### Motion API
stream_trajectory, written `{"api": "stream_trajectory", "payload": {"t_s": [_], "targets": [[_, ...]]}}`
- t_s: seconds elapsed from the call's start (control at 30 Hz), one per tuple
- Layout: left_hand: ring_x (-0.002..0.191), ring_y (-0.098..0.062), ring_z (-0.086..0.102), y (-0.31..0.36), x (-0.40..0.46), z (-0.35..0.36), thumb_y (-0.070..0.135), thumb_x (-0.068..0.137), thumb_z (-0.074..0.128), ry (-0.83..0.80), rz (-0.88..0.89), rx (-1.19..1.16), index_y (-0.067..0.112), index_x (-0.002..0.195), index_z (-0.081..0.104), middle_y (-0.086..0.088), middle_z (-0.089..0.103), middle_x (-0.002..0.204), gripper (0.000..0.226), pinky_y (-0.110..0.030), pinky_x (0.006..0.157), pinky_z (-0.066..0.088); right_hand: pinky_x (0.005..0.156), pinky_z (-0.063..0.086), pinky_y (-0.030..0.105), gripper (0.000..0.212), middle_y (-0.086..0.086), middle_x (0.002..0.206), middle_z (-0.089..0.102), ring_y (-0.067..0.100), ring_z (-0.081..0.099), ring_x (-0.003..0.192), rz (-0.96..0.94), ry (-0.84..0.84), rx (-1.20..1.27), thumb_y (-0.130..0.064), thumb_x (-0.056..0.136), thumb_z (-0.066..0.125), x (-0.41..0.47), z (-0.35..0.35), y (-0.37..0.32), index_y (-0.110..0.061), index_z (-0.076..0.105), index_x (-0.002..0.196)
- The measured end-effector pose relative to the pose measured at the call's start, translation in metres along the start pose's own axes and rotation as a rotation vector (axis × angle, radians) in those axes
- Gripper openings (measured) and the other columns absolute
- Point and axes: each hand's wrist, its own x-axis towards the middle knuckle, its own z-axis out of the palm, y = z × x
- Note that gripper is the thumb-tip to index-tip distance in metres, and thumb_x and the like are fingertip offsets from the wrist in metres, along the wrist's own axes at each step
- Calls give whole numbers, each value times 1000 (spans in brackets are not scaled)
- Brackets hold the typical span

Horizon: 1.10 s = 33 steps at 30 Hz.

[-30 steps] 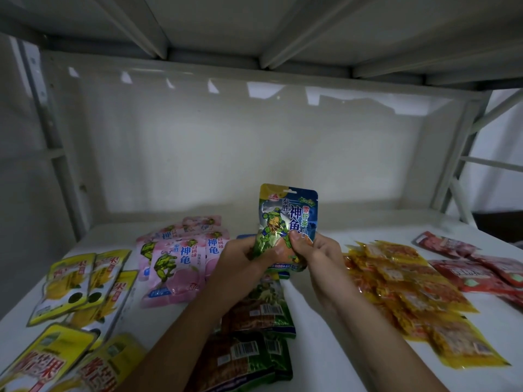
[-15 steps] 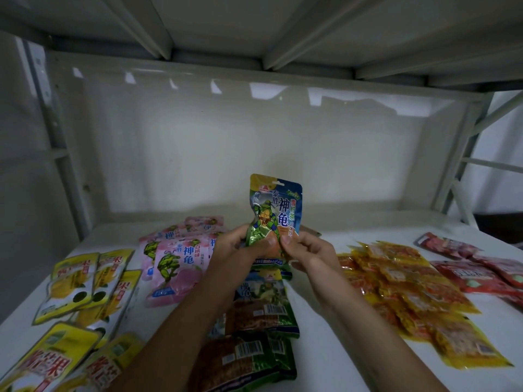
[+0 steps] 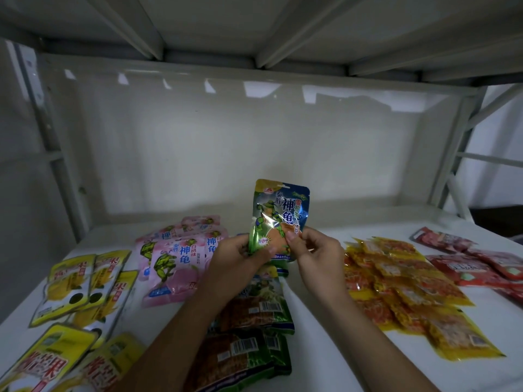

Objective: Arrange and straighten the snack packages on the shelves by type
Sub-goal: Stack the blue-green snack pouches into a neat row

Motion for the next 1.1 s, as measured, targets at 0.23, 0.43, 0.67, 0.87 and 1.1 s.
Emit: {"api": "stream_trajectory", "payload": {"t_s": [0.23,0.43,0.67,0.87,1.1], "targets": [[62,-12,73,7,-5,-3,13,100,67,70,29,-42,14,88,77,-1,78,75,16,-26,58,58,104,52,51,37,3,108,80,25,73,110,231,-256,191,-50,102,61,-2,1,-1,-19,81,106],[93,-11,75,-3,-4,-7,64,91,59,23,115,193,39,110,76,12,79,100,35,-45,85,61,78,62,34,15,7,102,81,21,77,96,218,-212,273,-13,98,72,-5,5,0,-5,75,110],[93,-21,76,5,-6,0,46,90,76,66,50,-87,20,107,73,0,79,99,31,-54,87,62,75,61,25,17,5,101,81,19,78,94,187,-218,312,-9,95,73,-3,0,-5,-6,72,112],[82,-20,76,5,-2,-7,15,94,75,94,37,-122,2,93,73,-8,78,87,13,-39,78,63,83,64,49,22,17,107,79,34,77,101,260,-279,413,-5,96,70,-7,5,-6,3,68,116],[51,-4,46,13,-5,1,10,87,82,127,8,-198,11,68,46,9,49,55,40,-18,51,43,69,57,18,19,2,95,81,10,77,86,209,-265,413,-4,100,63,-5,0,-10,3,69,117]]}}
